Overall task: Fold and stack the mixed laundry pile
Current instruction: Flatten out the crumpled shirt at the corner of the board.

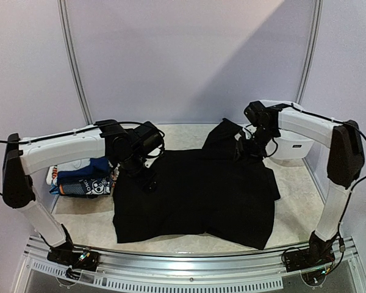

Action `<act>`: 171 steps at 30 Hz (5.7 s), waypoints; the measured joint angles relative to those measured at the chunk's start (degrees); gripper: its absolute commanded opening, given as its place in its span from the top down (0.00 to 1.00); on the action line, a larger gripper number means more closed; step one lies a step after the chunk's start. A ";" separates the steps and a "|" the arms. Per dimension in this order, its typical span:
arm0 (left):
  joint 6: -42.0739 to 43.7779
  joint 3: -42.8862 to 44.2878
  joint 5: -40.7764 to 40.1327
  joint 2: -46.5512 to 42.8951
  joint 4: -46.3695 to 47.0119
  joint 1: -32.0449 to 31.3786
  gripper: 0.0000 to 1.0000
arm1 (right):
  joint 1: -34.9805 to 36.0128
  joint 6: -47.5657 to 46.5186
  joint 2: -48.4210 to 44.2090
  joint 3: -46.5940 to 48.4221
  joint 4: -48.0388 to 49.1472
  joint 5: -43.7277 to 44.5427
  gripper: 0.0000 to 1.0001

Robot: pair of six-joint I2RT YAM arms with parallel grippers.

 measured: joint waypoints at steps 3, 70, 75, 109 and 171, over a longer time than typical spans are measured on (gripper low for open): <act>-1.27 0.26 1.55 3.89 1.79 1.57 0.13 | 0.72 3.06 -4.52 -6.56 -0.13 1.90 0.48; 6.47 15.32 4.28 15.65 6.05 19.34 0.08 | -5.70 -2.84 -2.56 -2.56 -3.10 6.43 0.41; 6.29 6.78 3.10 10.36 5.14 14.05 0.08 | -3.37 1.95 -11.89 -16.06 -0.46 4.04 0.40; 11.56 -8.70 5.09 -0.68 13.14 -5.46 0.15 | 1.51 13.84 -24.15 -50.29 21.07 -7.19 0.97; 43.47 29.11 13.53 41.07 31.58 -13.03 0.29 | 0.94 12.00 -11.37 4.31 -4.00 0.09 1.00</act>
